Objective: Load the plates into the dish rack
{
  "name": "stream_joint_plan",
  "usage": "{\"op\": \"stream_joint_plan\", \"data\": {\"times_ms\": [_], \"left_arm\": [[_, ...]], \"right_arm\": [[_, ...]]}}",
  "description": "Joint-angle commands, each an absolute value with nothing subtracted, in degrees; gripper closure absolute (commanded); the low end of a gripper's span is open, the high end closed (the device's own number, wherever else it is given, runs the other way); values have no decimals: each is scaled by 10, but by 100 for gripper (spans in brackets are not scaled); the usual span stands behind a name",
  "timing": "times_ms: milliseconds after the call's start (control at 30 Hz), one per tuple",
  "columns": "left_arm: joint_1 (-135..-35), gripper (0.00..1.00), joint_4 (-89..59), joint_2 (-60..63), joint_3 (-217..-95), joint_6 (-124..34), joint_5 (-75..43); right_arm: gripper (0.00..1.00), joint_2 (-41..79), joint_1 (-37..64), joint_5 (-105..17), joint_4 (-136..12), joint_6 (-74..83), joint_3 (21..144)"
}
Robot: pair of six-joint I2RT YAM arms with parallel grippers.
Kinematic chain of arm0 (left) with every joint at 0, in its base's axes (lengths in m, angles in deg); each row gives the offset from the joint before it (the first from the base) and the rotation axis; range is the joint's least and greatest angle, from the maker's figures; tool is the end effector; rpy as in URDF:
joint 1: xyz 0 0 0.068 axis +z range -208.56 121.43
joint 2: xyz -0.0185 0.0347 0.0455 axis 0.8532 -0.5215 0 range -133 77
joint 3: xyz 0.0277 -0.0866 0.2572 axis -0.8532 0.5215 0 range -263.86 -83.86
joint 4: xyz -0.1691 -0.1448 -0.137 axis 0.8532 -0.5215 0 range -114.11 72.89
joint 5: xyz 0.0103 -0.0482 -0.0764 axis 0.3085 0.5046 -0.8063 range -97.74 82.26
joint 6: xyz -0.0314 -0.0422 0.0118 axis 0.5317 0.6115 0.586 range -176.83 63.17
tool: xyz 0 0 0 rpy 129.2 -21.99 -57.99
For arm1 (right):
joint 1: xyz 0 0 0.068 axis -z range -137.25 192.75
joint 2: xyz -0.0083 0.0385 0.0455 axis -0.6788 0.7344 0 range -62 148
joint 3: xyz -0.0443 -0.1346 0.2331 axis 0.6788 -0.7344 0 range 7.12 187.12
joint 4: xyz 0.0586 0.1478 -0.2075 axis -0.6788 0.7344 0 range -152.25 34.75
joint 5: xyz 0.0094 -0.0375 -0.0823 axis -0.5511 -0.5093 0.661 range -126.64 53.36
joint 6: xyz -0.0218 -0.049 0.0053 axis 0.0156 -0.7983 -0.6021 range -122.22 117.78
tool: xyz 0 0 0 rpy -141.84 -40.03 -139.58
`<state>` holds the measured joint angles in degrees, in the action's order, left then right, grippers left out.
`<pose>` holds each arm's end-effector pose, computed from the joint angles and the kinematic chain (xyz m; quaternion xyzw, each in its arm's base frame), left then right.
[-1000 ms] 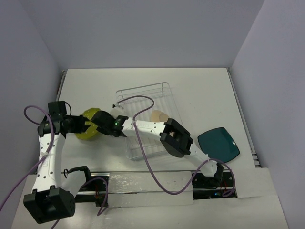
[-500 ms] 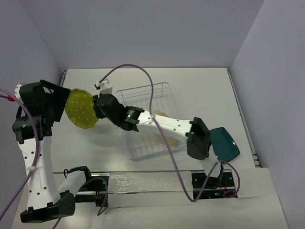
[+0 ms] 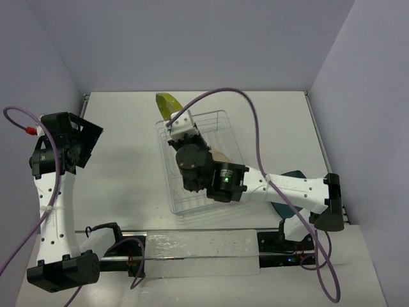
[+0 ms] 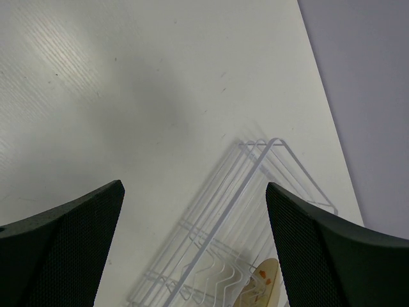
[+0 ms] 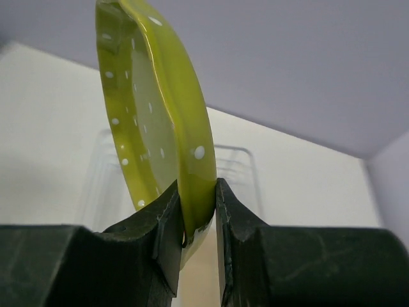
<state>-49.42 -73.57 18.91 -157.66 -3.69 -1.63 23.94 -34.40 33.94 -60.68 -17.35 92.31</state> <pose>0.1799 0.0327 0.3902 -0.4885 0.7654 -0.1109 0.4040 0.1068 0.3171 0.4301 -0.1473 0.6965 -0.0660 0.6992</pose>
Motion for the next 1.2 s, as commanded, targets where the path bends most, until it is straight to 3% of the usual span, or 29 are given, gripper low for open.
{"op": "stream_joint_plan", "data": {"times_ms": [0,133,300,400,633,1167], "left_arm": [[-492,1,-710,195,-1578,-58,-13],[-492,1,-713,200,-1570,-65,-5],[-492,1,-717,207,-1559,-71,2],[-492,1,-719,207,-1555,-77,0],[-492,1,-718,201,-1550,-92,-16],[-492,1,-710,201,-1558,-93,-24]], "right_arm": [[100,258,-377,460,-747,-336,896],[100,280,-392,482,-708,-318,912],[100,337,-420,477,-527,-191,967],[100,389,-425,420,-211,26,1070],[100,531,-423,472,193,402,1222],[100,441,-415,528,205,407,1188]]}}
